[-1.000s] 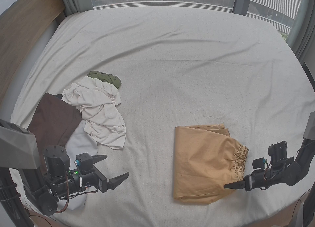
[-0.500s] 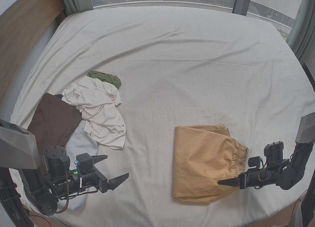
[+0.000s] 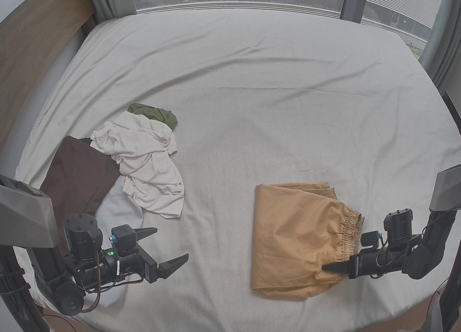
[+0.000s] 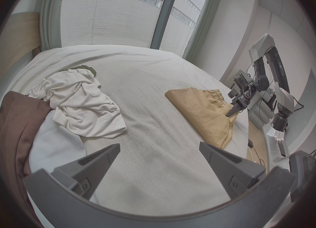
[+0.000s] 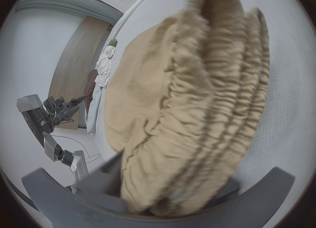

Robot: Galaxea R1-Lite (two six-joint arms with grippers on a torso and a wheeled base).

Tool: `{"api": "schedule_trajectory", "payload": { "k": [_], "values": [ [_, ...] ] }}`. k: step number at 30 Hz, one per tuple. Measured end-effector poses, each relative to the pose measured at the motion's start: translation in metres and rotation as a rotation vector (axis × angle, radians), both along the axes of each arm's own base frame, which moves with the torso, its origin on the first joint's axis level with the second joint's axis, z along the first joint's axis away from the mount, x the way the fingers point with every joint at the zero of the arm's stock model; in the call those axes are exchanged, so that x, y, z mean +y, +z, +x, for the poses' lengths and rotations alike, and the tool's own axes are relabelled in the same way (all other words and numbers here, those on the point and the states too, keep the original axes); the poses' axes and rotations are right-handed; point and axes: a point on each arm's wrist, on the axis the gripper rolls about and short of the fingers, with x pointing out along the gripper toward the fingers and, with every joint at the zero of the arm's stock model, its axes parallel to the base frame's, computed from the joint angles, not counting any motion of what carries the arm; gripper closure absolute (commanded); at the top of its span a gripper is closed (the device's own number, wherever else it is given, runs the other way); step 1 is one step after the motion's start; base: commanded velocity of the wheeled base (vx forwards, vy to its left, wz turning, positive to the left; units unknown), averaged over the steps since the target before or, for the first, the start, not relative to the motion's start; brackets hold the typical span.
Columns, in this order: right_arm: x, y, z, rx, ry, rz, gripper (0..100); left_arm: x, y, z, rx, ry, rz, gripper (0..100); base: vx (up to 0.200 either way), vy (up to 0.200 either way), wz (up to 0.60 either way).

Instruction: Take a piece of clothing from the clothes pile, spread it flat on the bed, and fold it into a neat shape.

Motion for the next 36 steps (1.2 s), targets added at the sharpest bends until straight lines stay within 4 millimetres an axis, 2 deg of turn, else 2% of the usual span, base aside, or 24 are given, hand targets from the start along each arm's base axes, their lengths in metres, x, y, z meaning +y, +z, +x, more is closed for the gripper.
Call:
{"api": "schedule_trajectory", "payload": {
  "k": [6, 17, 25, 36],
  "values": [
    [0.003, 0.002, -0.002, -0.028, 0.019, 0.008, 100, 0.000, 0.000, 0.000, 0.000, 0.000, 0.000, 0, 0.000, 0.000, 0.00],
    [0.018, 0.026, -0.005, -0.277, 0.047, 0.109, 100, 0.000, 0.000, 0.000, -0.001, 0.001, 0.000, 0, 0.000, 0.000, 0.00],
    [0.030, 0.037, -0.017, -0.295, 0.092, 0.150, 100, 0.000, 0.000, 0.000, -0.001, 0.001, 0.000, 0, 0.000, 0.000, 0.00],
    [0.043, 0.070, -0.017, -0.401, 0.113, 0.233, 100, 0.000, 0.001, 0.000, -0.020, -0.008, 0.018, 0, 0.000, 0.000, 0.00]
  ]
}}
